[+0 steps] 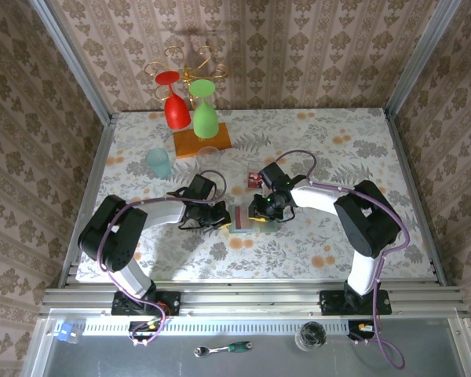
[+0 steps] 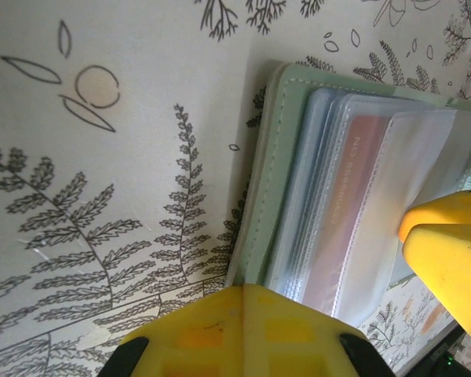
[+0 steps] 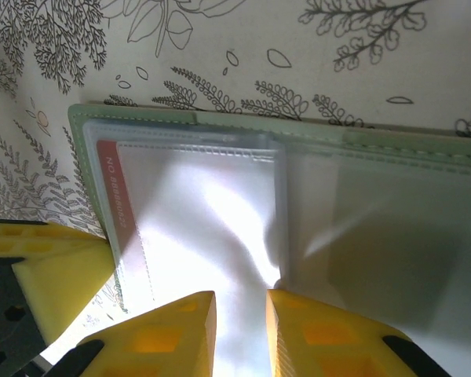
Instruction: Take the credit cards out of the card holder
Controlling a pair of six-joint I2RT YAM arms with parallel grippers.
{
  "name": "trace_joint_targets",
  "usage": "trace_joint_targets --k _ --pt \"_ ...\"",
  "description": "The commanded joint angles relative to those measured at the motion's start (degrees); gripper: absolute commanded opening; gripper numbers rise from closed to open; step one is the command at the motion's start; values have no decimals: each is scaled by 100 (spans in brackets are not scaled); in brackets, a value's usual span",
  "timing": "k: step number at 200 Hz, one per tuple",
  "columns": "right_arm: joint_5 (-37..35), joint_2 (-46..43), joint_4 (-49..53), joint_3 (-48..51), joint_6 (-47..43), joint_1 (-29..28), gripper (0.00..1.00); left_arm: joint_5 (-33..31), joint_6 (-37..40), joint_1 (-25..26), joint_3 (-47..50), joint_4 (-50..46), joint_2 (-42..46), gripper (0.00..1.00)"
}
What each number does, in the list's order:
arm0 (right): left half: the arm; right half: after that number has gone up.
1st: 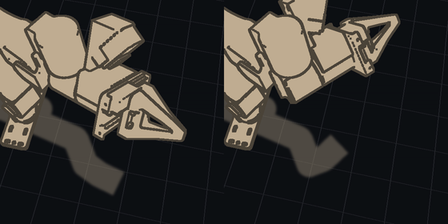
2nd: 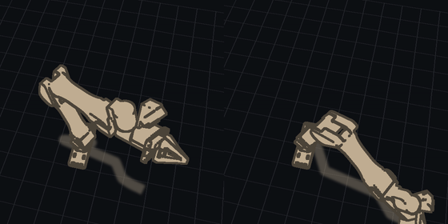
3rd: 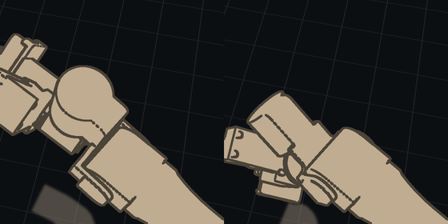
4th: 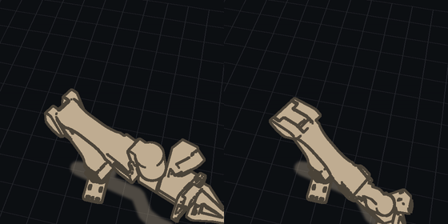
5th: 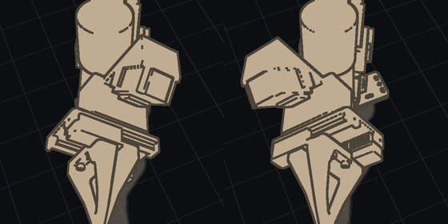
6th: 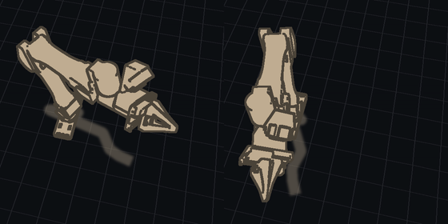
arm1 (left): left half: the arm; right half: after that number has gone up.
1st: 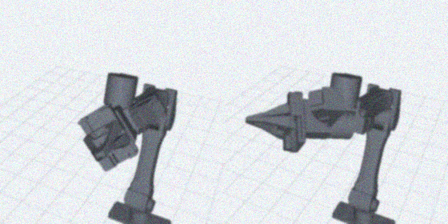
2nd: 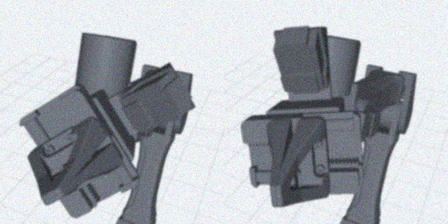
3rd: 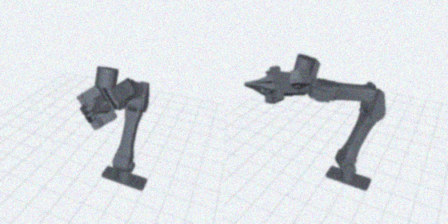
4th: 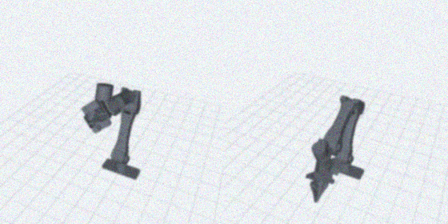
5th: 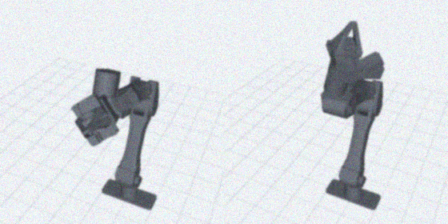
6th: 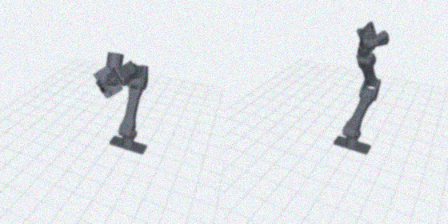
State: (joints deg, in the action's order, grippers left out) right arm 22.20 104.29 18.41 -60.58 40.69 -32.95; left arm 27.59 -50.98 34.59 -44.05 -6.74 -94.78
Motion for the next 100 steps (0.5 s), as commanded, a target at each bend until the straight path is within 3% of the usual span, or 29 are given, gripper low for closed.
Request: trace_joint_targets --k 1,100 --pt "-101 -108 67 60 -49 43 24 -70 44 56 -159 -195 -8 0" --pt "-84 -48 -24 166 -39 83 21 -133 39 48 -356 -93 486 3"
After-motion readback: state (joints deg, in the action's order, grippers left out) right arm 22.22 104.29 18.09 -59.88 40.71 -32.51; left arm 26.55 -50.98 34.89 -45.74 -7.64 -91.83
